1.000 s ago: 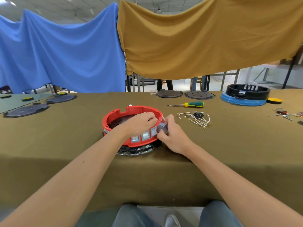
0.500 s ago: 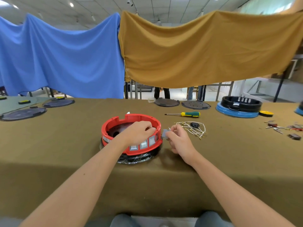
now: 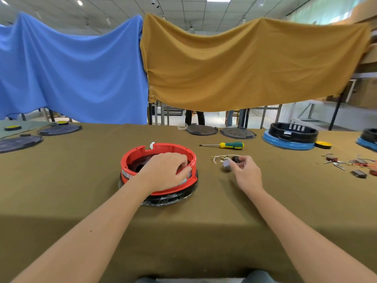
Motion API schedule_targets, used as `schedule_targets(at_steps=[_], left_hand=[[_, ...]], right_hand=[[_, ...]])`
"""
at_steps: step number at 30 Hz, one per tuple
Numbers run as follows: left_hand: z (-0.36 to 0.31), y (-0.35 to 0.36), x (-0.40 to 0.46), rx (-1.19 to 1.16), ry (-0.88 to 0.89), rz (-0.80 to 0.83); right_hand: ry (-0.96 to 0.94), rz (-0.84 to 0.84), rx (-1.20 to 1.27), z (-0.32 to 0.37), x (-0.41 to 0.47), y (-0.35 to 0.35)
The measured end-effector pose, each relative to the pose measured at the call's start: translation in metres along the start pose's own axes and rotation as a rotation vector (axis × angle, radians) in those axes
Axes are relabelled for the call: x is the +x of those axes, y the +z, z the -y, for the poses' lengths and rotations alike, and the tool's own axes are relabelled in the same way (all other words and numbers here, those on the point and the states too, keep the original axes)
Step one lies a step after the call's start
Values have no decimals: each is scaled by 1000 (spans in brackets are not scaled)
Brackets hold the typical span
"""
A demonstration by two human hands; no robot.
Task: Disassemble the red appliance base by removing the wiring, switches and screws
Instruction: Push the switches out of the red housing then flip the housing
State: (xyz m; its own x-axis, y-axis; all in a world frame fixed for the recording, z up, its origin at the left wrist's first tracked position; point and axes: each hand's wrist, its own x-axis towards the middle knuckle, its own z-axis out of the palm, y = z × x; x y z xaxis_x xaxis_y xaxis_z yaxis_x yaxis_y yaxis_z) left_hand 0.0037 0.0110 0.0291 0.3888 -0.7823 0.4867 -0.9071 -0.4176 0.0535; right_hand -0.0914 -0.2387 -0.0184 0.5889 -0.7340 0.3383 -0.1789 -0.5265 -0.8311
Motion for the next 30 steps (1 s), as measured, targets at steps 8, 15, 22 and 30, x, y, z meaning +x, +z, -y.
schedule_targets(at_steps=[8,15,22,30], left_hand=[[-2,8,-34,247,-171,-116],[8,15,-44,157,-157,-145],[19,24,-42,-18,-146,-313],[18,32,-44,1,-139,-387]], right_hand=[[6,103,247,-5,-5,-3],[-94,221,364,23,-30,-1],[-136,377,654,60,-61,14],[-77,344,921,82,-58,30]])
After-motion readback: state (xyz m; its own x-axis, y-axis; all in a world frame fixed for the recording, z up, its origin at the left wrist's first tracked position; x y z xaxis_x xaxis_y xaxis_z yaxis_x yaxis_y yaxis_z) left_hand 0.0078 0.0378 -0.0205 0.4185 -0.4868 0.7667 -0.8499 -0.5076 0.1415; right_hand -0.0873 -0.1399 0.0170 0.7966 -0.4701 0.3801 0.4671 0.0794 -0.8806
